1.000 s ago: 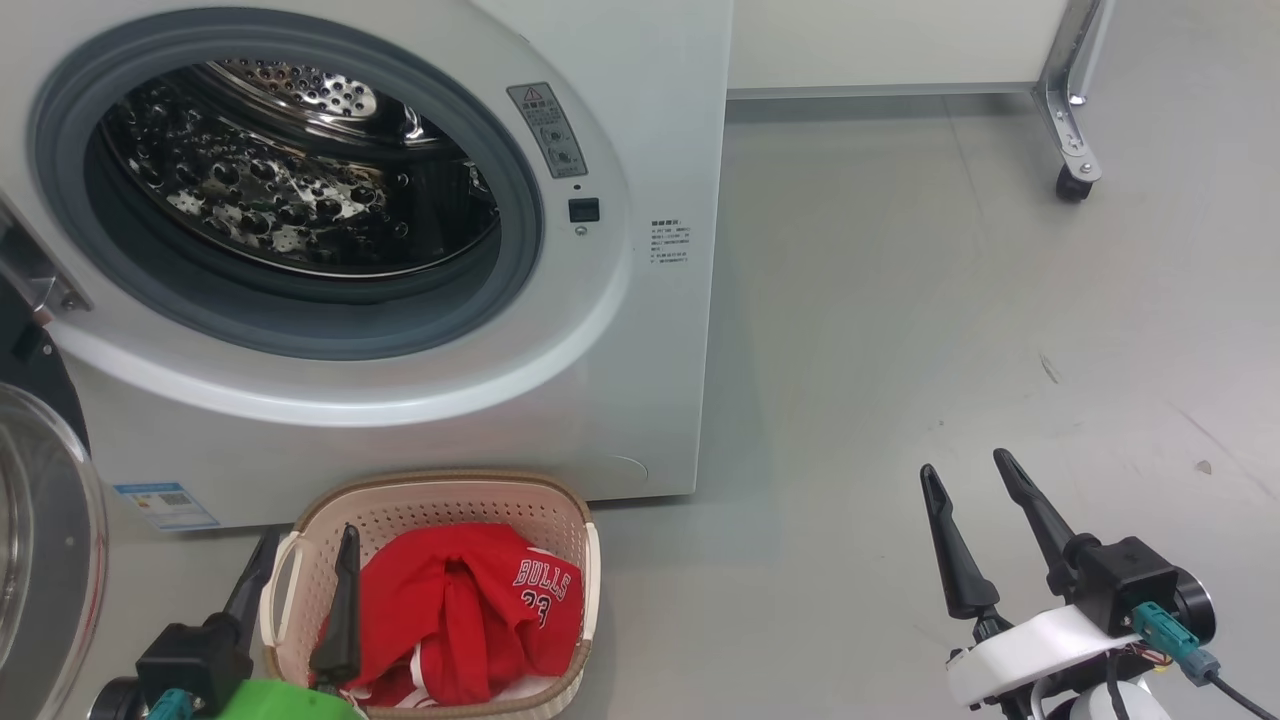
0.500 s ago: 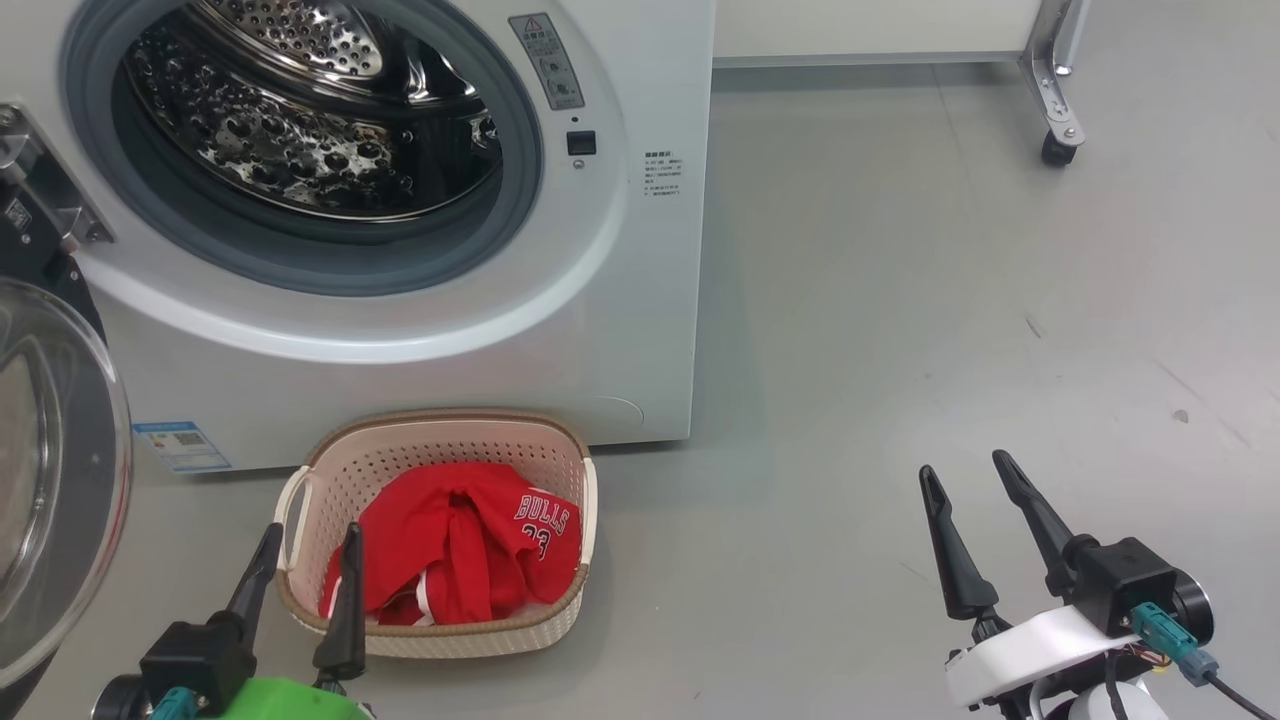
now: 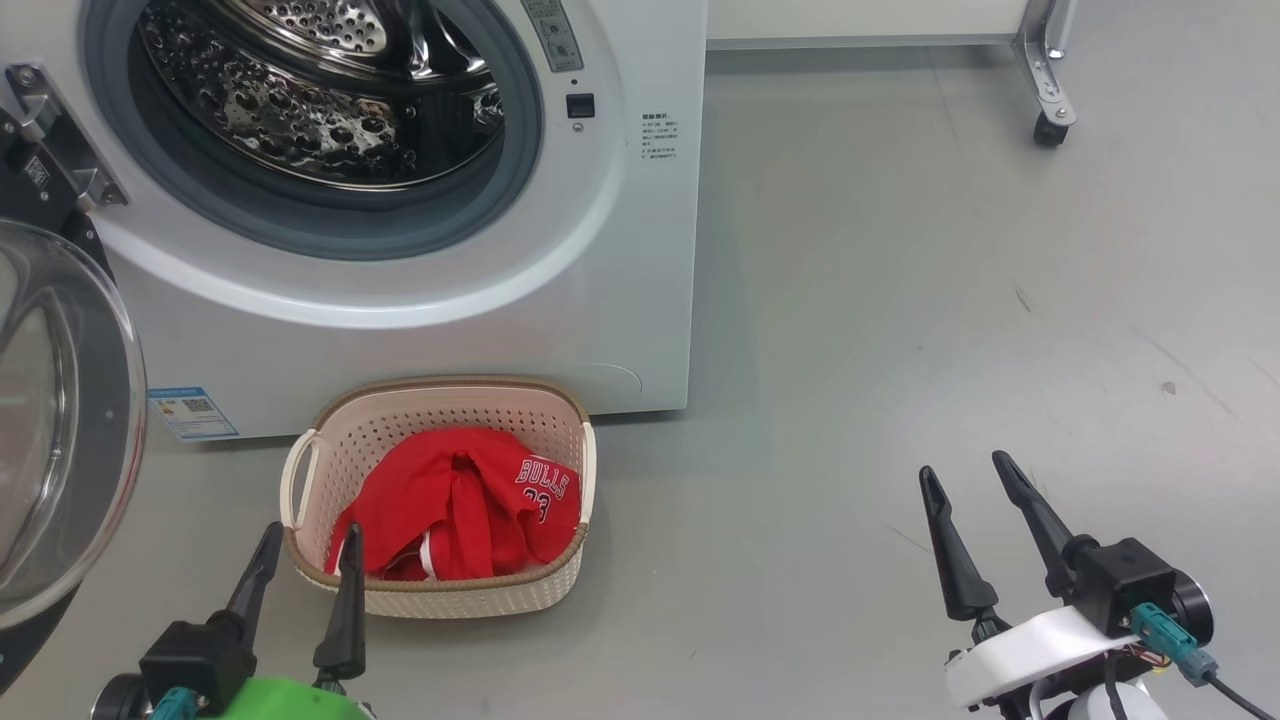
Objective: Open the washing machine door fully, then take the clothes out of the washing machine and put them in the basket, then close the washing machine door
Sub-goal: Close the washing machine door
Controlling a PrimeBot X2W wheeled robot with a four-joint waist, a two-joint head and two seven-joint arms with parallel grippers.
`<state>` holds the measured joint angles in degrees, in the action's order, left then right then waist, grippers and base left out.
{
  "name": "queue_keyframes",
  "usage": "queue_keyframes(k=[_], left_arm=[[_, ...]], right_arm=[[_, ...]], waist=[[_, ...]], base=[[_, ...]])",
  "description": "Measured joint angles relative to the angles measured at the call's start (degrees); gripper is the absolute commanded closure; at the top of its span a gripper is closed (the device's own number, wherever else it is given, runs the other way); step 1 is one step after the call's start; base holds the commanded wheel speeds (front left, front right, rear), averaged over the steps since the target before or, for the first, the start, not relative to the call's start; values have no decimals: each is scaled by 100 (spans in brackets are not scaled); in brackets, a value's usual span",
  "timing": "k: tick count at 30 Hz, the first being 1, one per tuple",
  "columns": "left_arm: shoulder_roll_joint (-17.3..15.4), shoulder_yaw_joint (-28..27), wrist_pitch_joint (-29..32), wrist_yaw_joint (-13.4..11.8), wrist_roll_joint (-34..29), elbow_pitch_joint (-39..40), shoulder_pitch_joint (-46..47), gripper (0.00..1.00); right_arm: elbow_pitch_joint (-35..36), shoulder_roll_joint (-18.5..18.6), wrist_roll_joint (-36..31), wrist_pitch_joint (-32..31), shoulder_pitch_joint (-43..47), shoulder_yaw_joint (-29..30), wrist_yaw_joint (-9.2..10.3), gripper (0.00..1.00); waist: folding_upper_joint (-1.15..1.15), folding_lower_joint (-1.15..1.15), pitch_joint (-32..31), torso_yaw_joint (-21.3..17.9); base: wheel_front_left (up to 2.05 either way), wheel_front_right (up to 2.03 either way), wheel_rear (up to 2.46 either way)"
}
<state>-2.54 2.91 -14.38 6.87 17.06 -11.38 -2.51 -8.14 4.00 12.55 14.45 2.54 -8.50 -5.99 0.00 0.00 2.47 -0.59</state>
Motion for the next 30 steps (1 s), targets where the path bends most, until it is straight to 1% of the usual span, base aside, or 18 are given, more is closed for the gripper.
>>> queue_keyframes(k=[8,16,19,30], left_arm=[[1,-1,0,0,0,4,0,0],[1,0,0,0,-1,10,0,0],[1,2,0,0,-1,13,0,0],[1,7,0,0,-1,12,-6,0]], right_arm=[[-19,-2,0,0,0,-1,-1,0],[-33,-4,0,0,0,-2,-11,0],[-36,-5,0,0,0,-5,-42,0],[-54,-14,0,0,0,-15,-42,0]], waist=[[0,0,-21,-9],[0,0,-33,-14],[0,0,-35,-13],[0,0,-47,-3]], base=[[-26,26,0],[-1,1,0],[0,0,0],[0,0,0]])
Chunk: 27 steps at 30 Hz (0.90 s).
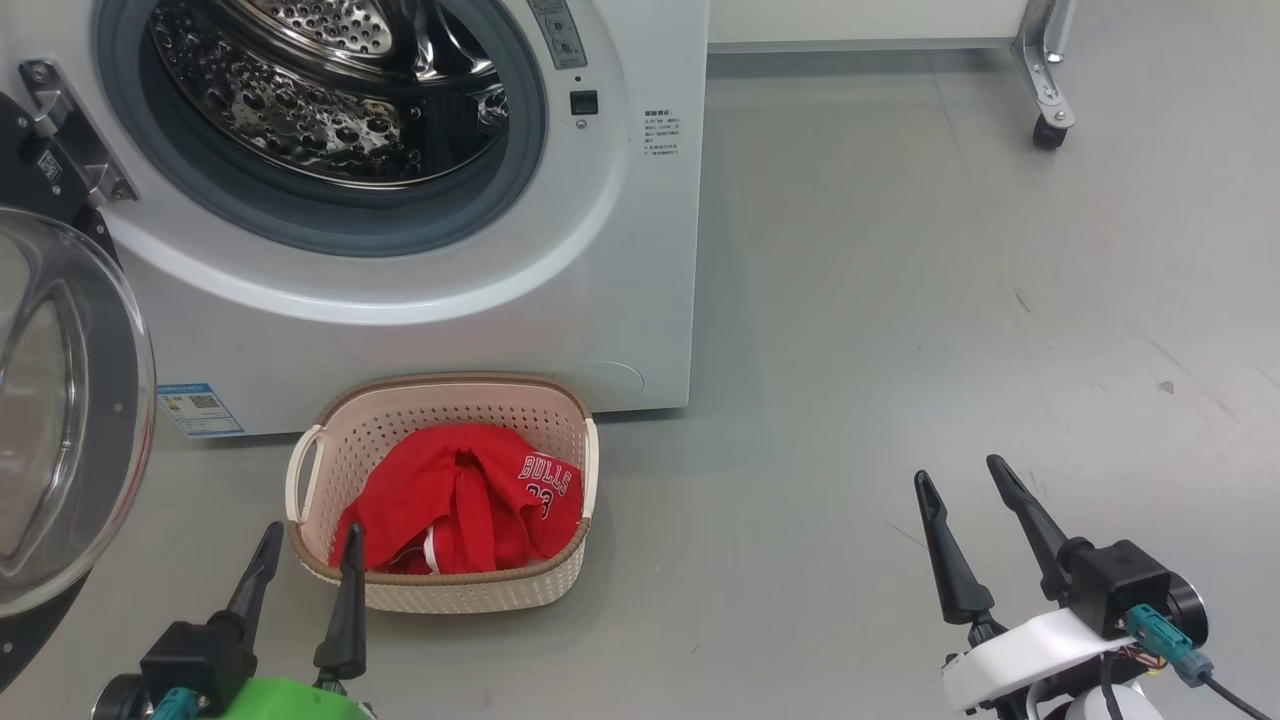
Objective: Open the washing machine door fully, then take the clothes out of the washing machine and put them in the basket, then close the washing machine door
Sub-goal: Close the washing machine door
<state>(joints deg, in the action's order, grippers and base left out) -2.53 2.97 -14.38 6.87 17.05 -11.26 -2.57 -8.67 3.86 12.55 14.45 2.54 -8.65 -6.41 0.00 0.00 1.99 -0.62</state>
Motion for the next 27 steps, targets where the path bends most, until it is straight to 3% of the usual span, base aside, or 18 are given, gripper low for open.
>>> queue_keyframes(k=[13,27], left_arm=[[0,75,0,0,0,-18,-2,0],[4,166,0,-3,0,-24,-1,0]], right_arm=[[-2,-4,0,0,2,30,0,0],[38,-4,0,0,66,46,-1,0]], waist=[[0,0,-32,40],[0,0,-16,482]], base=[[0,0,0],[0,0,0]])
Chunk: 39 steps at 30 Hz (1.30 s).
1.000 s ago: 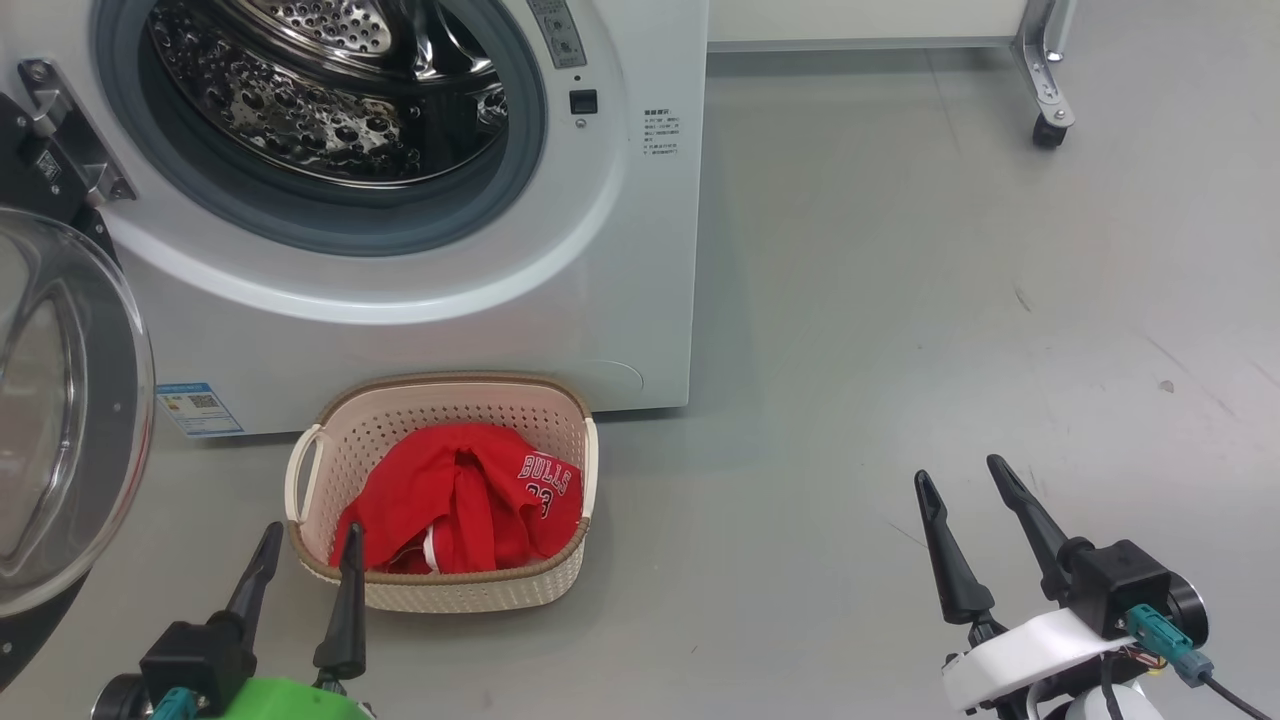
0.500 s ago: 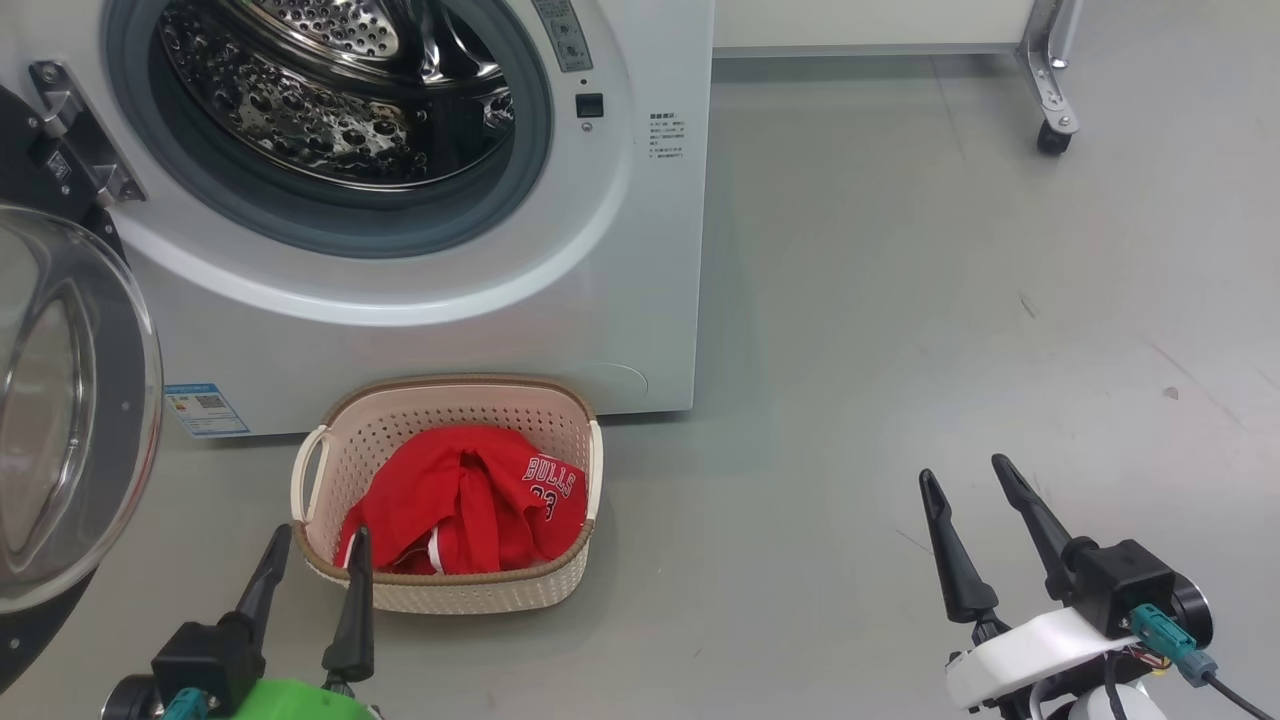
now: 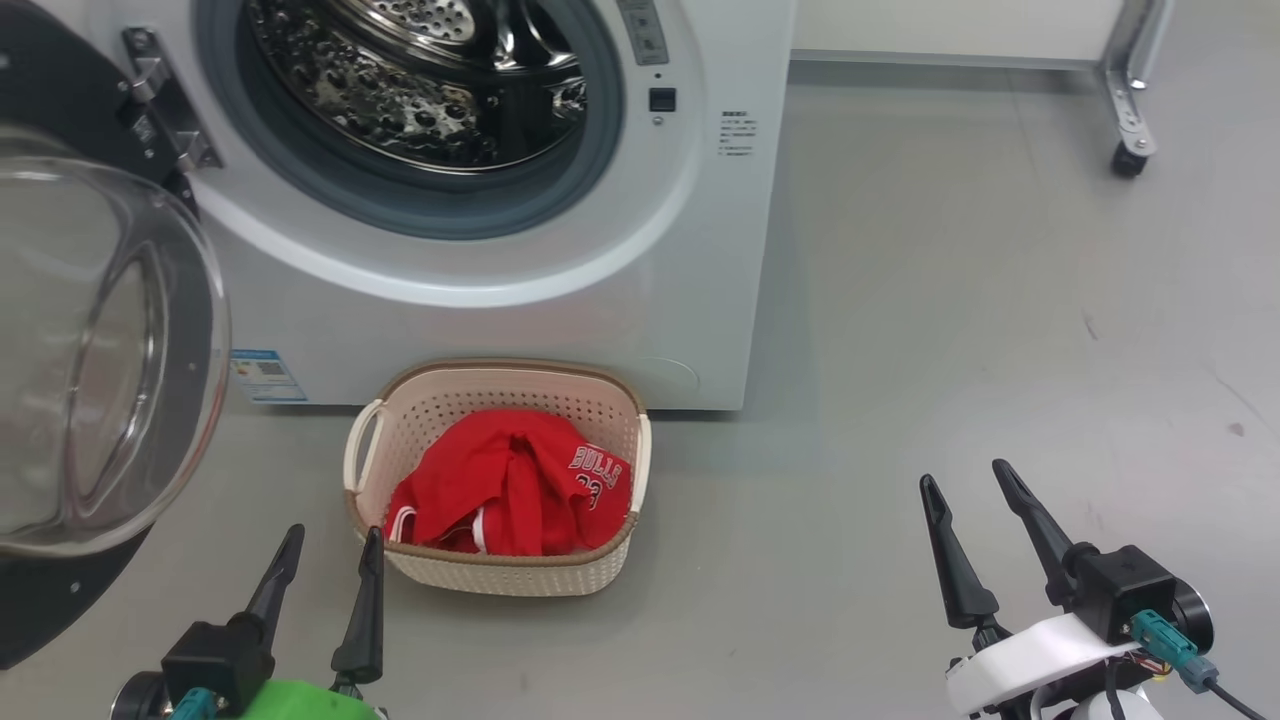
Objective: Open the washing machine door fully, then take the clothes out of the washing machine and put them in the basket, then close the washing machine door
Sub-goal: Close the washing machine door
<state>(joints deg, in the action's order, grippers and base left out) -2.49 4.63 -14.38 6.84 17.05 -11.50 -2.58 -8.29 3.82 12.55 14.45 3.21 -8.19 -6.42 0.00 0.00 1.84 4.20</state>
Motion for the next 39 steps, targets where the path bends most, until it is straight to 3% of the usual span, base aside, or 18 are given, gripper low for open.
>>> queue_keyframes(k=[24,39], left_arm=[[-1,9,0,-91,0,1,-1,0],[-1,-92,0,-126,-93,1,-15,0]], right_arm=[[15,-12,-9,0,35,-222,-7,0],[-12,-33,-8,0,55,-336,-23,0]], waist=[[0,0,-51,1606],[0,0,-157,2324]], base=[[0,0,0],[0,0,0]])
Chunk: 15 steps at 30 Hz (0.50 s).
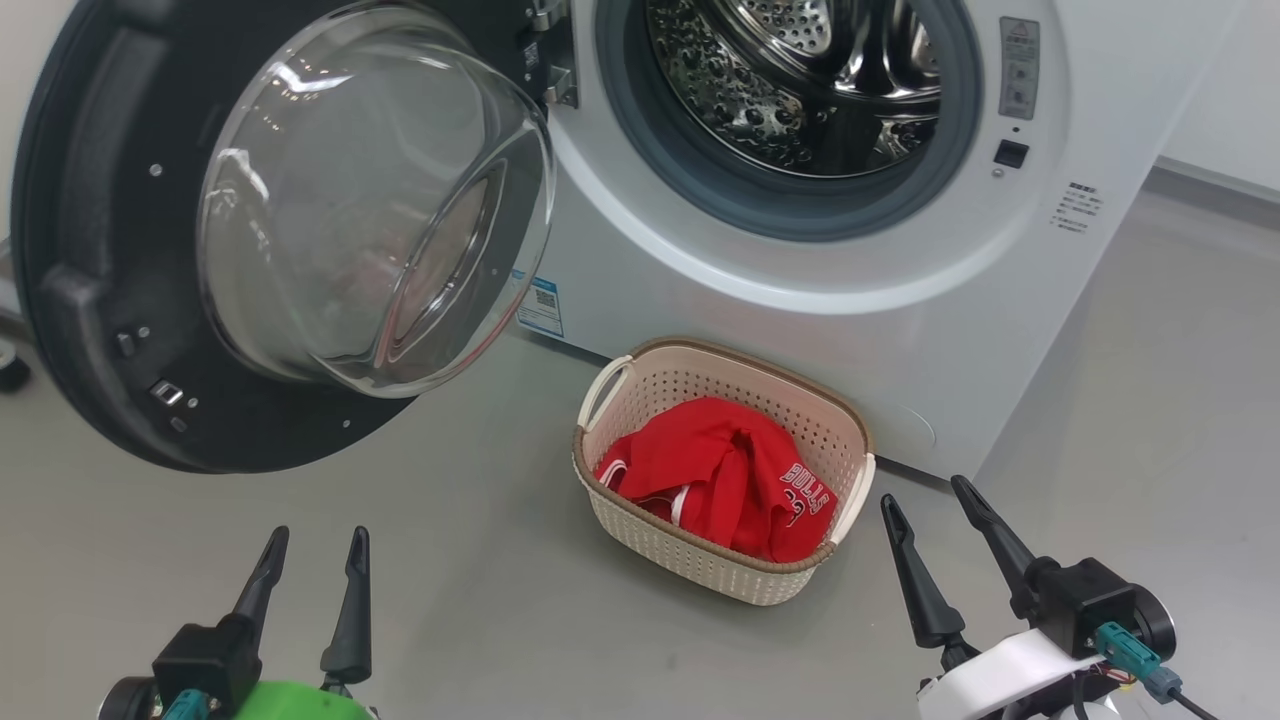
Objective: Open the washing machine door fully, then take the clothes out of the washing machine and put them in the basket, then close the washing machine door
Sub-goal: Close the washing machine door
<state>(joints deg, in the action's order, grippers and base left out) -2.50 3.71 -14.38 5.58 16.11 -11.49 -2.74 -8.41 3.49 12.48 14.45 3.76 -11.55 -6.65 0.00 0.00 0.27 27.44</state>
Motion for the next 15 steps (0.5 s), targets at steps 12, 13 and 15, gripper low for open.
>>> queue_keyframes(k=[12,13,15], left_arm=[[-1,-145,0,-7,-5,41,-143,0],[0,-146,0,-7,-5,45,-143,0],[0,-146,0,-7,-5,54,-144,0]], right_arm=[[-58,-16,0,0,-1,-143,-30,0],[-65,-16,0,0,-1,-146,-30,0],[-71,-16,0,0,-1,-152,-30,0]], waist=[[0,0,-15,187],[0,0,-14,189],[0,0,-13,191]], base=[[0,0,0],[0,0,0],[0,0,0]])
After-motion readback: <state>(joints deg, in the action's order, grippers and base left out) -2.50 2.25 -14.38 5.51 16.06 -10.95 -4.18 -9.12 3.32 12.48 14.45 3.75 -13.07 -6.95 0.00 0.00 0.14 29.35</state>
